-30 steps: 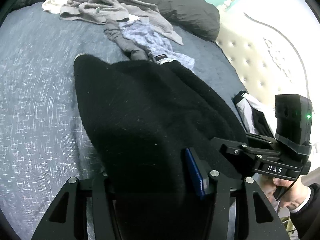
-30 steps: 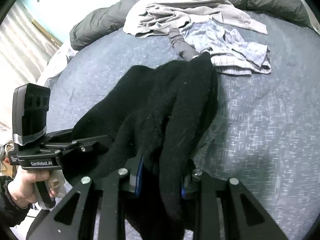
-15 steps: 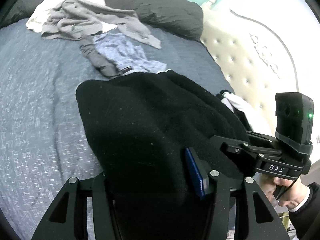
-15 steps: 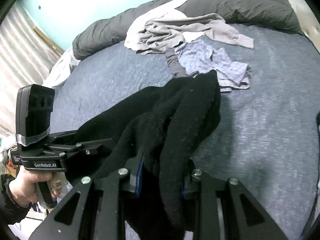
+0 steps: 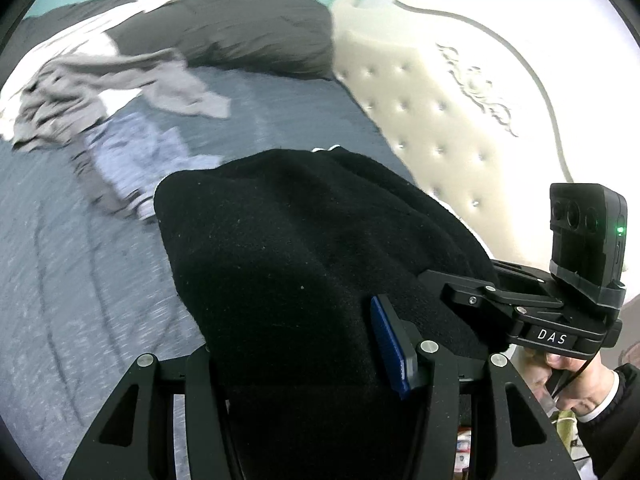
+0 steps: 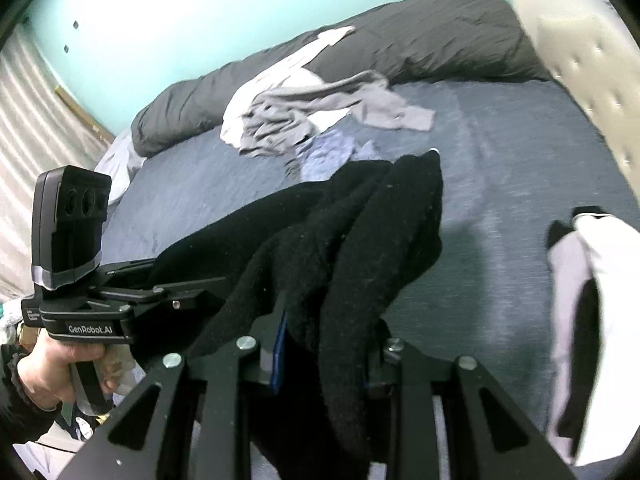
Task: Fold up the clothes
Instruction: 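Carry the folded black top with both tools toward the clothes stack by the headboard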
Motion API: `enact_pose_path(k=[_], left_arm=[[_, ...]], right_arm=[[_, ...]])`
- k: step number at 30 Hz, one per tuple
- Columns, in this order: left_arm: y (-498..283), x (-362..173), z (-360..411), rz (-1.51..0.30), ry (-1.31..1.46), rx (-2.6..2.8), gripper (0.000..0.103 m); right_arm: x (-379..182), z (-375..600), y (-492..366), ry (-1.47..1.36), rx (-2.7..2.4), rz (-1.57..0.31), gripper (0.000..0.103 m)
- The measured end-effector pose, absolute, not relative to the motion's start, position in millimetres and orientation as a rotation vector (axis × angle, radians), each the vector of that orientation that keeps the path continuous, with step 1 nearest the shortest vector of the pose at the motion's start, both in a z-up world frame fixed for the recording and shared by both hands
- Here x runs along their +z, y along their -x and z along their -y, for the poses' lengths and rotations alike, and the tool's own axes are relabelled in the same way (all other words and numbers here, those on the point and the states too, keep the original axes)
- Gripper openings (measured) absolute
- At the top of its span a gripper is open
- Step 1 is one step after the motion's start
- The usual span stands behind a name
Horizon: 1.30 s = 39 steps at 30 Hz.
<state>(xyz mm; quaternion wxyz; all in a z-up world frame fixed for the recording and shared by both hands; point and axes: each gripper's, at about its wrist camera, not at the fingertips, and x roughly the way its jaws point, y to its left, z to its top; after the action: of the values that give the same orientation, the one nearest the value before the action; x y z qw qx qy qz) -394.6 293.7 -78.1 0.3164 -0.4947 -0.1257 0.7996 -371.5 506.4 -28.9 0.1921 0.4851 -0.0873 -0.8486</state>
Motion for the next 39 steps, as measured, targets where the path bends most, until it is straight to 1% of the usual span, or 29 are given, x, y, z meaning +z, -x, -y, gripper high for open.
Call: enact_pose_path(k=[5, 11, 19, 28, 39], left_arm=[[403, -51, -359, 0.307, 1.270, 2.075, 0.055], [414, -24, -440, 0.284, 1.236, 2.035, 0.055], [423, -12, -541, 0.263, 1.206, 1.981, 0.055], [424, -19, -626, 0.255, 1.211, 1.931, 0.055], [411, -55, -683, 0.241, 1.258, 1.902, 0.055]], right_arm=[[4, -571, 367, -1.345, -2.437, 0.259, 0.026], [31, -648, 364, -1.331, -2.493, 0.268, 0.026], [52, -746, 357, -1.320, -2.559, 0.263, 0.026], [48, -827, 342, -1.314, -2.597, 0.271, 0.026], [10, -885, 328, -1.346, -2.594, 0.272, 0.026]])
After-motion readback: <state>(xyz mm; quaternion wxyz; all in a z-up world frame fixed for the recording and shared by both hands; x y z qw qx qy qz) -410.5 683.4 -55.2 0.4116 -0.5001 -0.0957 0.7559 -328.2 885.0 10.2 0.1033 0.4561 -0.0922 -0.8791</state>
